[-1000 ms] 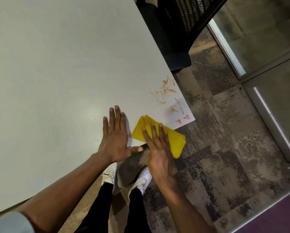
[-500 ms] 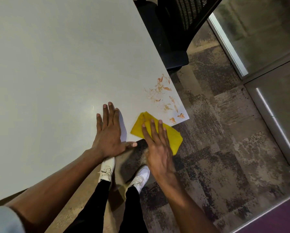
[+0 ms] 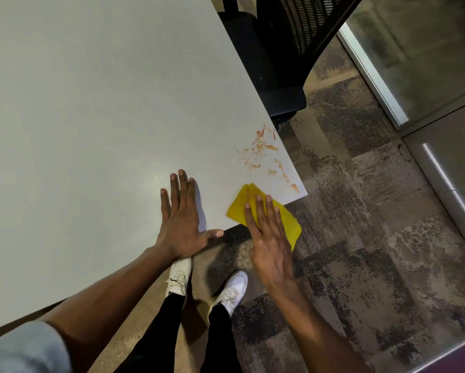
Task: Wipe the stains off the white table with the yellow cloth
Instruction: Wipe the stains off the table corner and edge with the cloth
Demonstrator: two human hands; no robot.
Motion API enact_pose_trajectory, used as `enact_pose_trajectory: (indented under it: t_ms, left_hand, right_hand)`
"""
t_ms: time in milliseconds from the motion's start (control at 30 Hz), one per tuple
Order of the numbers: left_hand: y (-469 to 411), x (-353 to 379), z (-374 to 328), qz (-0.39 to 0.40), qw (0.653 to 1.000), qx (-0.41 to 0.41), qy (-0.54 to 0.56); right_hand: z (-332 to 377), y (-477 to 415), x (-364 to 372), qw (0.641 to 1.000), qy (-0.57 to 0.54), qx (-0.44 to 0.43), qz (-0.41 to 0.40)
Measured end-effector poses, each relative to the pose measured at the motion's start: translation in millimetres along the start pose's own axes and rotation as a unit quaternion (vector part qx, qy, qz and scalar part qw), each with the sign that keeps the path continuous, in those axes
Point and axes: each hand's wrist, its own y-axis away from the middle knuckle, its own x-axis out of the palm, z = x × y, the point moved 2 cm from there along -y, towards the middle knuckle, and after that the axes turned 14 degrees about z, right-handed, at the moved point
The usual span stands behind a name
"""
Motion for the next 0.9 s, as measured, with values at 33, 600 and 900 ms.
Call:
enact_pose_trajectory:
  t_ms: [33, 600, 900]
  left_hand:
    - [0.3, -0.8, -0.4, 0.002, 1.0, -0.001, 0.004]
    - [-0.4, -6.3, -2.7, 0.021, 0.999, -0.017, 0.021]
    - [-0.1, -4.8, -2.2, 0.009, 1.0, -0.014, 0.024]
  right_hand:
    - [-5.4, 3.2, 0.5, 1.0, 0.002, 0.011, -0.005]
    - [-32.1, -11.1, -17.9, 0.995, -0.017, 0.102, 0.011]
    - [-28.3, -35.9, -26.7, 0.996, -0.001, 0.087, 0.019]
